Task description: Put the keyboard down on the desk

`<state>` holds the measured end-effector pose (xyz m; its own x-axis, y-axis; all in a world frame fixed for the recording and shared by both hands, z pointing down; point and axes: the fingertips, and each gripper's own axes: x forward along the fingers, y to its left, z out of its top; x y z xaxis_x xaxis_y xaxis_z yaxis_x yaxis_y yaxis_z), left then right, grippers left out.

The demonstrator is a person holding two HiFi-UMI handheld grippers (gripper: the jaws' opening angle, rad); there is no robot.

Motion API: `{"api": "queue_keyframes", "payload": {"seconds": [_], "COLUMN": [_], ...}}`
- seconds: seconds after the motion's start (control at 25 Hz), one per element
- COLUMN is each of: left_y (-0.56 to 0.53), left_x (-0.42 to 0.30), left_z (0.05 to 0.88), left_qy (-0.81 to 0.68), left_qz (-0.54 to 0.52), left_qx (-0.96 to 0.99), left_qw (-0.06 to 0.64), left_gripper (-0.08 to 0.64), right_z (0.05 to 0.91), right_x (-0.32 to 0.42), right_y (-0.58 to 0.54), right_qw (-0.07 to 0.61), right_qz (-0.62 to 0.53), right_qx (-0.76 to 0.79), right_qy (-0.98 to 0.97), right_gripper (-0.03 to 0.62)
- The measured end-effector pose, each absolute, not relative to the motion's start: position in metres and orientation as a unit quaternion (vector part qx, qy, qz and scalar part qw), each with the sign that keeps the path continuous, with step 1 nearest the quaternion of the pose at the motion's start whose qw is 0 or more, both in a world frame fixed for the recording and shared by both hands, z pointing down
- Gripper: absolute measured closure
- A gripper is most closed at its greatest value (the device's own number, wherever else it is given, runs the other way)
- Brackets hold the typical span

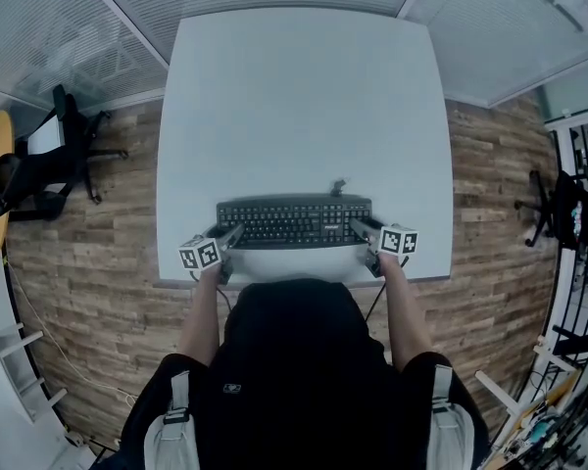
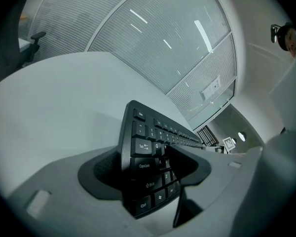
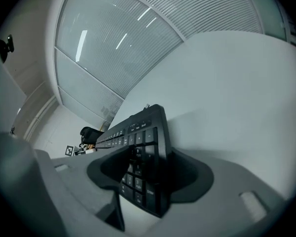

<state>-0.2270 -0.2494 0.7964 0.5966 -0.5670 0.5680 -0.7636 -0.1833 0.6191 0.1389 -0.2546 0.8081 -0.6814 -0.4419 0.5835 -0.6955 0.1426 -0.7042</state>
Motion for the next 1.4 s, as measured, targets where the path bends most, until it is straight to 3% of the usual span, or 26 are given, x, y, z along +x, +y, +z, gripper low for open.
{"api": "queue_keyframes", "payload": {"seconds": [0.4,0.56,1.0,1.4], "left_y": [-0.252,-0.252,-0.251,-0.243], "left_x": [-0.231,-0.229,-0.228,-0.252], "left_z": [0.800,0.803,0.803,0.787], "left_qy": [-0.459,-0.470,-0.468,-0.507], "left_qz": [0.141,0.175,0.183,0.224], "left_qx": [0.762,0.763,0.767,0.767], "left_qw": [0.435,0.408,0.400,0.322], "left_gripper": [0.262,0.252,0.251,0.252], "right_z": [0.808,0.811,0.805,0.796], "right_x": [0.142,0.149,0.152,0.163], "right_y": [-0.257,-0.261,-0.264,-0.264], "right_qw": [0.153,0.197,0.212,0.237], "right_qz": [0.470,0.419,0.409,0.360], "right_qx": [0.429,0.457,0.456,0.455], "right_qy": [-0.756,-0.760,-0.762,-0.779], "right_gripper": [0.339,0.310,0.310,0.310]}}
